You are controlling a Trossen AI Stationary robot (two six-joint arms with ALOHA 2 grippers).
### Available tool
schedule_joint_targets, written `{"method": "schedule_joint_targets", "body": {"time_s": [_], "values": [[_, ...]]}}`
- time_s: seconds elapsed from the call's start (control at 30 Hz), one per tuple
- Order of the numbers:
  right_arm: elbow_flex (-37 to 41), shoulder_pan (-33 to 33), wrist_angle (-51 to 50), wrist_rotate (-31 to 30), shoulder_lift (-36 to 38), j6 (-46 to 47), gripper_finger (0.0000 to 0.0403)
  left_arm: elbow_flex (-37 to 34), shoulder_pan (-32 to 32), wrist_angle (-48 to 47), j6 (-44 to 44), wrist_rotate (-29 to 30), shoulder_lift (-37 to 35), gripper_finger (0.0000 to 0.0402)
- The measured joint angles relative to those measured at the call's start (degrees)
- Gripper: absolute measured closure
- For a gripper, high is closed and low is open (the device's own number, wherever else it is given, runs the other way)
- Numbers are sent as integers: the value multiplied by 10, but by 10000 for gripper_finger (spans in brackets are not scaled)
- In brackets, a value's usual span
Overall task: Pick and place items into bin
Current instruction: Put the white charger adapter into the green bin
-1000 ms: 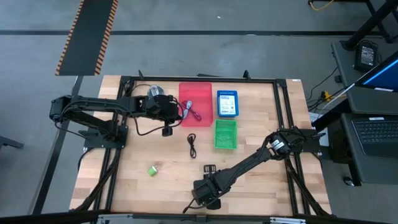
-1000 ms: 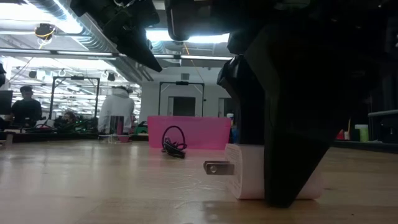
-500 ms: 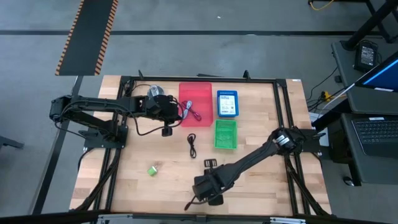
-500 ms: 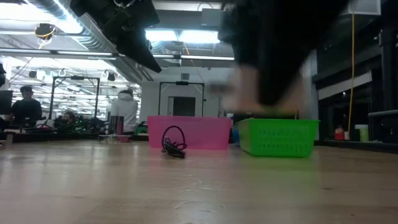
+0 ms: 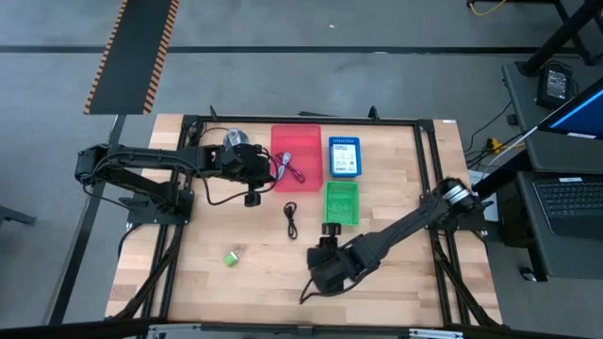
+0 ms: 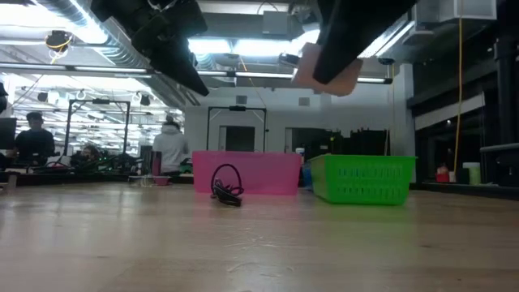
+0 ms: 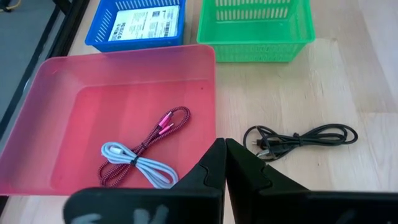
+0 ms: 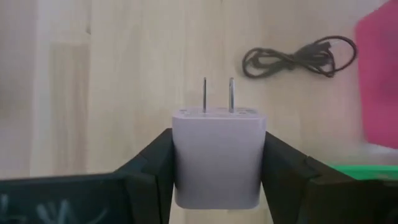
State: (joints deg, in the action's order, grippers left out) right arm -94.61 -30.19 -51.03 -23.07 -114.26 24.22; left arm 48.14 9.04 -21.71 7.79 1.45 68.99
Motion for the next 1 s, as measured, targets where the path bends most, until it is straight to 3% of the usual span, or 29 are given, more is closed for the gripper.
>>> {"method": "schedule_joint_targets", "body": {"time_s": [0.27, 0.57, 0.77, 1.0], "values": [[231, 0, 246, -14, 123, -1, 240, 0, 0, -4, 0, 0, 0, 396], [431, 0, 464, -69, 234, -5, 240, 0, 0, -9, 0, 0, 0, 399], [513, 0, 580, -91, 283, -18, 240, 0, 0, -10, 4, 4, 0, 397], [551, -4, 638, -169, 291, -65, 240, 0, 0, -8, 5, 5, 0, 400]]}}
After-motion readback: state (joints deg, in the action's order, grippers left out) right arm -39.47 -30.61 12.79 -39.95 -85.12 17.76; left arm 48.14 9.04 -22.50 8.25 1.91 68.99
